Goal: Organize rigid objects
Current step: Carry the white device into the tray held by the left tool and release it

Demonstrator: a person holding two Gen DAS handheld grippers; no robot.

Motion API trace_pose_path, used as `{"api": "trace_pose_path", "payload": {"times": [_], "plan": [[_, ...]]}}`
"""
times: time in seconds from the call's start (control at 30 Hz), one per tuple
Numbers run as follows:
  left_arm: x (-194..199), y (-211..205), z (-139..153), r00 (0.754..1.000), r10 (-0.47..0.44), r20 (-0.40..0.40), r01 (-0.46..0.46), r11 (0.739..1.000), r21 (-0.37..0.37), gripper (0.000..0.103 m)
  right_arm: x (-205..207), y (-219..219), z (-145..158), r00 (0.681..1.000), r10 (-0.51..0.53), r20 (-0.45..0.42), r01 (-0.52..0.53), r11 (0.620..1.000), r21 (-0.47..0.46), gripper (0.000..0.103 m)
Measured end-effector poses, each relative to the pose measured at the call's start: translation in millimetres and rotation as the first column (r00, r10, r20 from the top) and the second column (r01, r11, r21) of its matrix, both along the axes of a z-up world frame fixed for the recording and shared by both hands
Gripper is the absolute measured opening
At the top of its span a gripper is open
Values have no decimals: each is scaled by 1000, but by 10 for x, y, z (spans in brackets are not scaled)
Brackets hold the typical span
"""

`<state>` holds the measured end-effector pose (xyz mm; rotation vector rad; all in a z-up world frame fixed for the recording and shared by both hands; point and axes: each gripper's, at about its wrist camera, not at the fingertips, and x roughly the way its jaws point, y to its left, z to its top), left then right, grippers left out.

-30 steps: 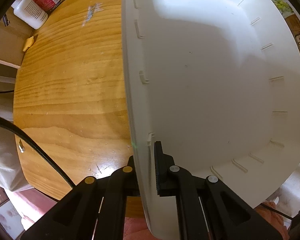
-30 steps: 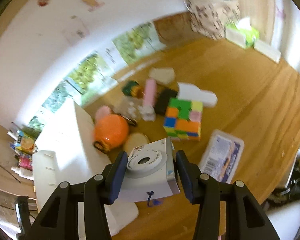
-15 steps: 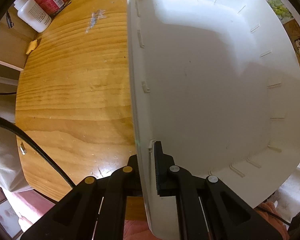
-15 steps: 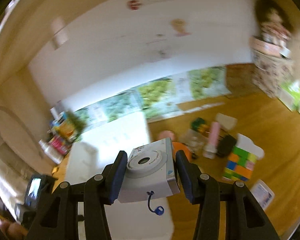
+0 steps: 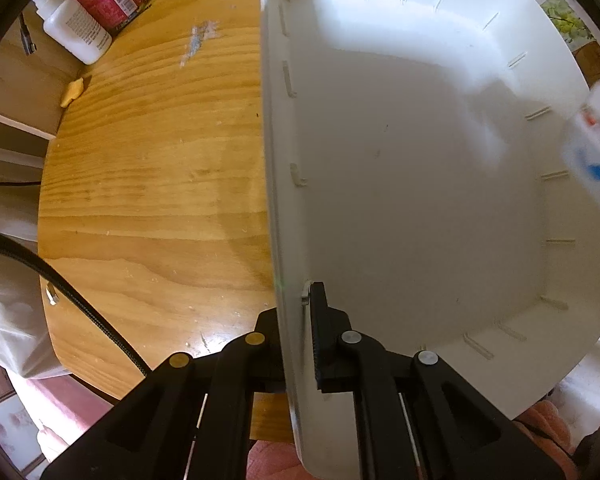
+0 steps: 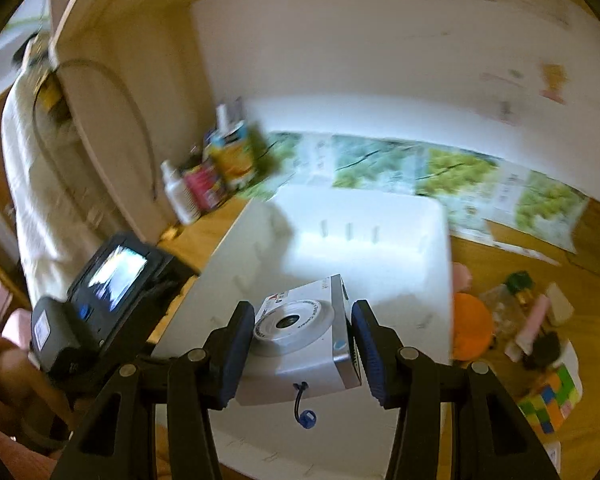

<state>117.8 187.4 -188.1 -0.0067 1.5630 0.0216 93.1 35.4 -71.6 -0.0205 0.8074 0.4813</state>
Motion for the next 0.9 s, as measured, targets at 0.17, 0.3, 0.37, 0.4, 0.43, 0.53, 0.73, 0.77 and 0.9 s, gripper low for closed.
{"api": "trace_pose_path", "payload": {"times": [0.17, 0.3, 0.37, 0.4, 0.43, 0.53, 0.73, 0.77, 0.9], "plan": [[-5, -1, -7, 1000, -11, 2, 11, 1000, -9, 8, -27, 138, -50, 999, 50, -8, -51, 999, -16, 52], [-44, 29, -31, 1000, -19, 7, 19, 1000, -10, 8, -46, 98, -16, 1000, 22, 15, -22, 1000, -1, 65], [-60, 39, -20, 1000, -15, 9, 15, 1000, -18, 8, -37, 27, -21, 1000, -18, 12, 17, 1000, 15, 65], [-59, 50, -14, 1000, -14, 11, 14, 1000, -23, 8, -33, 0, -19, 999, -33, 10, 32, 999, 21, 66], [-62, 59, -1, 1000, -15, 13, 15, 1000, -25, 8, -30, -65, -23, 998, -65, 9, 65, 997, 30, 67], [-88, 69, 18, 1000, -18, 23, 18, 1000, -13, 8, -36, -234, -29, 989, -150, 11, 149, 988, 42, 72], [-76, 125, 80, 999, -6, 32, 6, 1000, 3, 8, -116, -678, -46, 940, -340, 30, 340, 940, 19, 80], [-79, 125, 88, 999, -7, 32, 7, 1000, 0, 8, -137, -772, -51, 926, -377, 32, 377, 926, 12, 80], [-110, 125, 151, 999, -16, 40, 15, 1000, 8, 8, -221, -1106, -98, 867, -498, 16, 498, 867, -2, 81]]}}
